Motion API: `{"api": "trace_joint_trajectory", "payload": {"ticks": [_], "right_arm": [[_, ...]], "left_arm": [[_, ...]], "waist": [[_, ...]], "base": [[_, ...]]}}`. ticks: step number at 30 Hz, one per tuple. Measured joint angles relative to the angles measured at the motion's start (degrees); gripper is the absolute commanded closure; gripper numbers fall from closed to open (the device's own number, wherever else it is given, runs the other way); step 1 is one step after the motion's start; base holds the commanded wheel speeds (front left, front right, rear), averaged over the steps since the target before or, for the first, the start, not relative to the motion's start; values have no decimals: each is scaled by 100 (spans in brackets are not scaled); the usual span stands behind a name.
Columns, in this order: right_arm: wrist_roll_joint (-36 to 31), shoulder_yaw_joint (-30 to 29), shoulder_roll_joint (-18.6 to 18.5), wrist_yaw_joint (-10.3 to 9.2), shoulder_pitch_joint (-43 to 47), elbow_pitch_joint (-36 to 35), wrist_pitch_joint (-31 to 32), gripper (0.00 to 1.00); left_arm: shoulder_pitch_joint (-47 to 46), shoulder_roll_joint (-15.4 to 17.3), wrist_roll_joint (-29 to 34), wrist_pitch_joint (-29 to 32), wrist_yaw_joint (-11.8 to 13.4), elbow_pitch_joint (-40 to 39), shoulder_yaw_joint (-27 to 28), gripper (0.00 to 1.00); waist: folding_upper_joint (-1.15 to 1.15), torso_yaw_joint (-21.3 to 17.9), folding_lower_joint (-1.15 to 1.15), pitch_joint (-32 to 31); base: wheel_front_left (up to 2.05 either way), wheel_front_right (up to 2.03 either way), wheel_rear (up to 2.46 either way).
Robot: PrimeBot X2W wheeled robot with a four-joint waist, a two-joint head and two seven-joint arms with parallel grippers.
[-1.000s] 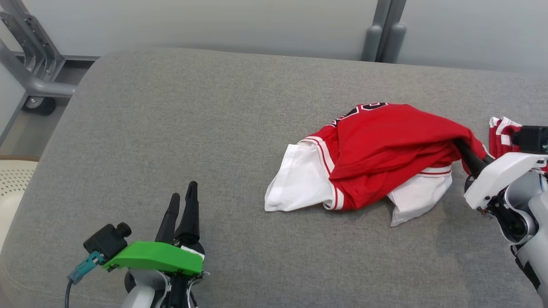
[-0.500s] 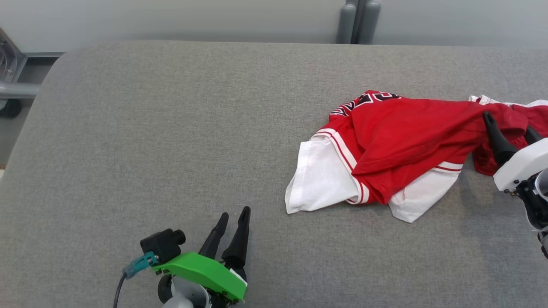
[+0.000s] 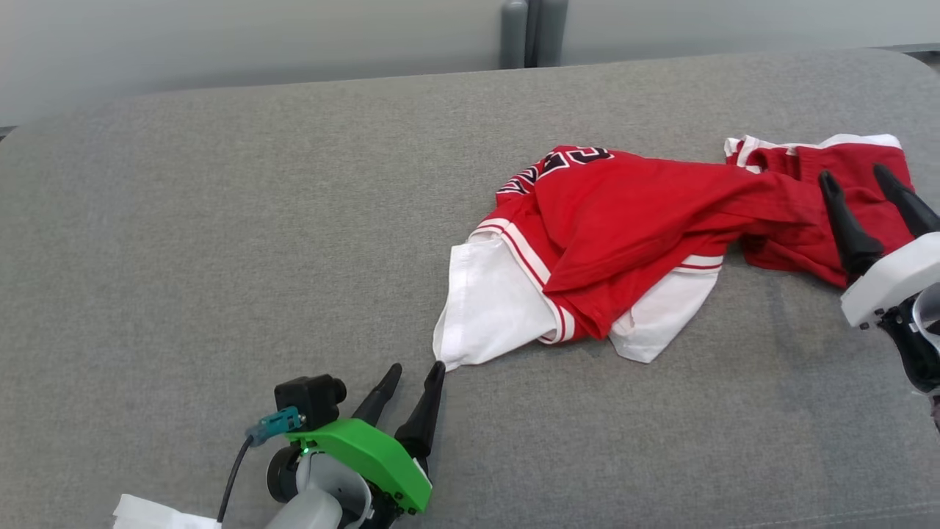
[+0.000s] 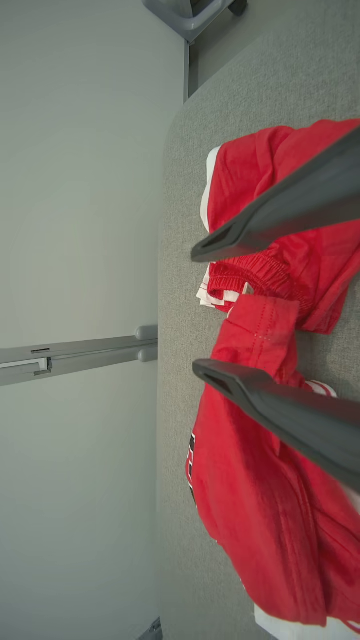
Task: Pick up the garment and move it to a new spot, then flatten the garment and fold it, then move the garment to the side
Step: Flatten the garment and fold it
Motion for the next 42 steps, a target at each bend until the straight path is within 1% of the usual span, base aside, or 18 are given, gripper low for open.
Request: {"api": "trace_joint_trajectory", "payload": {"ticks": [2, 6, 8, 12, 16, 20, 21, 22, 23, 24, 28, 36, 42], "right_arm": [[-29, 92, 105, 27, 0, -209, -102, 0], [-29, 275, 318, 103, 9, -402, -185, 0], [-30, 370, 398, 109, 26, -476, -203, 0], [-38, 498, 501, 152, 94, -627, -211, 0], [-76, 587, 505, 156, 144, -751, -253, 0], [-100, 732, 546, 174, 177, -798, -259, 0], [-130, 814, 557, 205, 220, -817, -259, 0], [-158, 909, 577, 207, 261, -834, -258, 0], [-196, 1004, 599, 209, 298, -848, -258, 0], [-245, 1083, 616, 218, 337, -872, -258, 0], [-517, 1426, 616, 257, 377, -960, -259, 0], [-1166, 2331, 660, 310, 374, -1137, -279, 0], [-1479, 2664, 704, 315, 305, -988, -279, 0]], "left_arm": [[-99, 5, 80, 0, -3, 147, -40, 0], [-242, 5, 229, 2, -3, 376, -80, 0], [-270, 12, 304, 1, 7, 528, -93, 0], [-400, 23, 386, -29, 160, 746, -36, 0], [-627, 10, 442, -80, 246, 923, 16, 0], [-688, 9, 479, -86, 255, 1091, -9, 0], [-691, 9, 479, -105, 250, 1105, -24, 13], [-694, 7, 479, -111, 249, 1116, -37, 54], [-705, 2, 479, -112, 242, 1126, -53, 78], [-723, -2, 479, -112, 231, 1137, -76, 100], [-841, -11, 479, -109, 87, 1187, -220, 100], [-872, -26, 359, -202, -116, 1170, -237, 100], [-890, -31, 316, -205, -214, 1092, -441, 100]], "waist": [[0, -194, 0, 4], [0, -445, 0, 16], [0, -564, 0, 25], [0, -772, 0, 60], [0, -894, 0, 156], [0, -932, 0, 237], [0, -939, 0, 254], [0, -943, 0, 268], [0, -942, 0, 279], [0, -936, 0, 288], [0, -857, 0, 326], [0, -557, 0, 365], [0, -250, 0, 378]], "base": [[0, 0, 0], [0, 0, 0], [0, 0, 0], [0, 0, 0], [0, 0, 0], [0, 0, 0], [0, 0, 0], [0, 0, 0], [0, 0, 0], [0, 0, 0], [0, 0, 0], [0, 0, 0], [0, 0, 0]]}}
